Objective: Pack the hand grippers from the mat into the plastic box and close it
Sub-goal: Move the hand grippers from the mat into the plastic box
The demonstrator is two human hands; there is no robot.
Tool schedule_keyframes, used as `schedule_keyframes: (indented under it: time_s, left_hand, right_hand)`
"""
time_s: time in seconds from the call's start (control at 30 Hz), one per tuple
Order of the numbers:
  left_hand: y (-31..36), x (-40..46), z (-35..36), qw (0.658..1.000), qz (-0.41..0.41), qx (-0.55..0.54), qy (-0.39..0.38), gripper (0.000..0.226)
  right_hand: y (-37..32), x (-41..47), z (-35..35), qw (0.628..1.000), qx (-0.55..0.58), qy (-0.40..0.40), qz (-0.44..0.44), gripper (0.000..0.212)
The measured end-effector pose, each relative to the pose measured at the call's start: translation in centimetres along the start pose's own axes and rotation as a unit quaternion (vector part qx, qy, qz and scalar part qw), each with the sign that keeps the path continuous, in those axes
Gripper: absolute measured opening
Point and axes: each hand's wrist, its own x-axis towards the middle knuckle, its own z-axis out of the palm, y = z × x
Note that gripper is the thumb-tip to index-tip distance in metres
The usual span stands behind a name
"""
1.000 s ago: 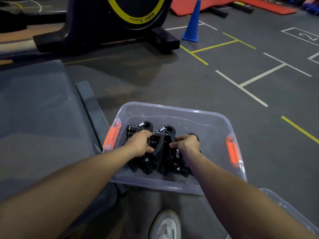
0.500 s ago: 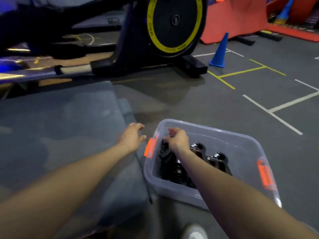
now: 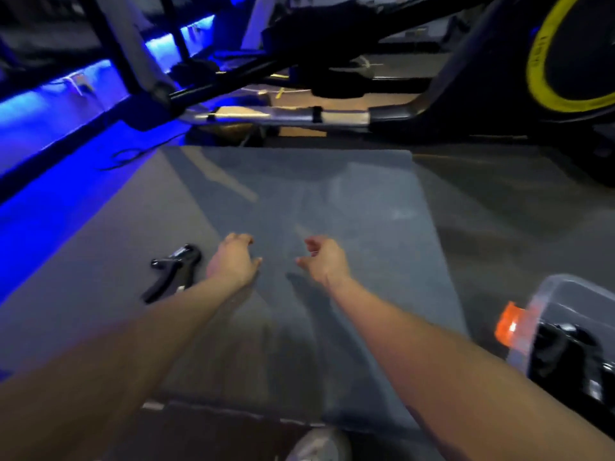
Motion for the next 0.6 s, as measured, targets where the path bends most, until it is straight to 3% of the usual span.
schedule_keyframes:
  time_s: [0.17, 0.33, 0.6]
  left_hand:
    - [-8.1, 0.6, -1.0, 0.997, -0.072, 0.021, 0.003, 0.044]
    - [-11.3, 0.6, -0.2, 0.991, -0.132, 0.011, -0.01, 0.049]
    - [-12.4, 1.5, 1.4, 0.978, -0.208, 0.005, 0.021, 0.063]
  right_hand:
    - [-2.2, 1.4, 7.7, 0.997, -0.037, -0.062, -0.017, 0.055]
    - [-2.4, 1.6, 12.3, 0.992, -0.067, -0.093, -0.055, 0.051]
    - [-1.3, 2.1, 13.0, 0.993, -0.075, -0.086, -0.04, 0.053]
